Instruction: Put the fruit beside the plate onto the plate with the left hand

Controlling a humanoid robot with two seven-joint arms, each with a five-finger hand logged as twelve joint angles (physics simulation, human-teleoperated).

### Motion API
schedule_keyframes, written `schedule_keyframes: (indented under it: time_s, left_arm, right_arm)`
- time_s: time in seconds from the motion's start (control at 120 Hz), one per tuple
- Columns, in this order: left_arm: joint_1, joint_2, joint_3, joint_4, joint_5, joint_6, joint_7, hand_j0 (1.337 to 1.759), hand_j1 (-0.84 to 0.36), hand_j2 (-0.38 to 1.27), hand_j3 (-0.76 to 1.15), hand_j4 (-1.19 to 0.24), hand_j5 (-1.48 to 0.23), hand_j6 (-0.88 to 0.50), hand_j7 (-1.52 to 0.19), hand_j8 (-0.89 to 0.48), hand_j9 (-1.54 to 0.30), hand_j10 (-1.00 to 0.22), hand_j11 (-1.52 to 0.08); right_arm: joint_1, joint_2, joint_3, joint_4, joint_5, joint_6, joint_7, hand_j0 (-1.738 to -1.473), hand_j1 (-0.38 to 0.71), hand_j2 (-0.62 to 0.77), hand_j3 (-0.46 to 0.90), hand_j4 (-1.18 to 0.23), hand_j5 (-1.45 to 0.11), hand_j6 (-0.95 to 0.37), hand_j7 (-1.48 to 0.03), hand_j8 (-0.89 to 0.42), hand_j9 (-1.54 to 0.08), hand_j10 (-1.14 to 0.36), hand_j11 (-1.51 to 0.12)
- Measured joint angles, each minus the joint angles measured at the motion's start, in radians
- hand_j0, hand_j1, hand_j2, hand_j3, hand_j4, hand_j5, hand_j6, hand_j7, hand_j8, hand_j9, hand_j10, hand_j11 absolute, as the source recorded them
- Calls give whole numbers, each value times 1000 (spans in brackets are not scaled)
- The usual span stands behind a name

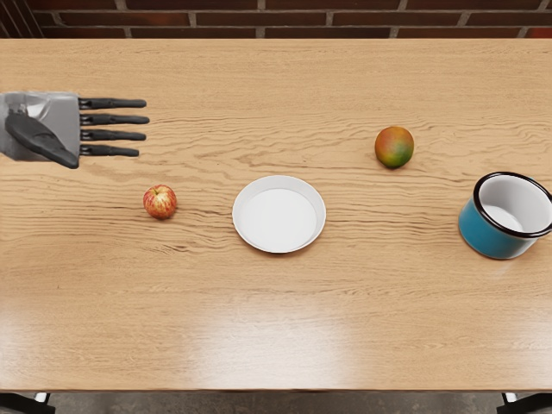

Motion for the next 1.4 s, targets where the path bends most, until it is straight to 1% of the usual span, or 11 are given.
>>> schedule_keyframes:
  time_s: [0.125,0.225,0.267,0.342,0.417,0.508,0.717,0.867,0.992,1.175,1.4]
  left_arm:
    - [-3,0,6,-1,4,0,0,1658,327,2,0,-14,-22,-13,-22,-14,-22,-15,-22]
    - [-56,-5,-1,-1,78,0,0,1658,328,2,0,-14,-22,-13,-22,-13,-22,-14,-22]
    - [-94,-8,-3,-7,167,0,0,1658,327,2,0,-14,-22,-14,-22,-14,-22,-15,-22]
    - [-98,-22,-4,-73,392,17,0,1658,327,2,0,-16,-23,-15,-23,-16,-23,-16,-23]
    - [-91,-44,3,-149,628,121,0,1658,326,3,0,-18,-24,-18,-24,-18,-24,-18,-24]
    - [-94,-126,33,-197,874,257,0,1658,317,5,0,-28,-35,-28,-35,-28,-35,-28,-35]
    - [-98,-252,182,-224,1201,553,0,1658,287,11,0,-56,-69,-57,-69,-57,-69,-56,-69]
    - [-96,-286,292,-233,1278,691,0,1658,264,16,0,-76,-94,-77,-94,-77,-94,-76,-94]
    - [-92,-291,333,-270,1295,741,0,1658,236,21,0,-100,-125,-101,-124,-101,-124,-99,-124]
    - [-99,-363,421,-315,1301,870,0,1658,191,29,0,-138,-174,-139,-174,-139,-174,-137,-173]
    - [-98,-459,496,-241,1309,1038,0,1658,145,37,0,-175,-224,-177,-224,-177,-224,-175,-223]
  right_arm:
    - [0,0,-3,0,-1,-3,0,-1658,-349,0,0,0,0,0,0,0,0,0,0]
    - [0,0,-5,0,-1,-3,1,-1658,-349,0,0,0,0,0,0,0,0,0,0]
    - [0,0,-5,0,-1,-2,1,-1658,-349,0,0,0,0,0,0,0,0,0,0]
    - [2,0,-5,0,-1,-2,1,-1658,-349,0,0,0,0,0,0,0,0,0,0]
    - [4,0,-4,0,-1,-1,1,-1658,-349,0,0,0,0,0,0,0,0,0,0]
    - [7,0,-4,0,-1,-1,1,-1658,-349,0,0,0,0,0,0,0,0,0,0]
    - [12,0,-4,0,-1,-4,1,-1658,-349,0,0,0,0,0,0,0,0,0,0]
    - [15,0,-3,0,-1,-5,1,-1658,-349,0,0,0,0,0,0,0,0,0,0]
    - [18,0,-2,0,-1,-5,1,-1658,-349,0,0,0,0,0,0,0,0,0,0]
    - [22,0,-3,0,-1,-6,1,-1658,-349,0,0,0,0,0,0,0,0,0,0]
    - [25,0,-3,0,-1,-6,1,-1658,-349,0,0,0,0,0,0,0,0,0,0]
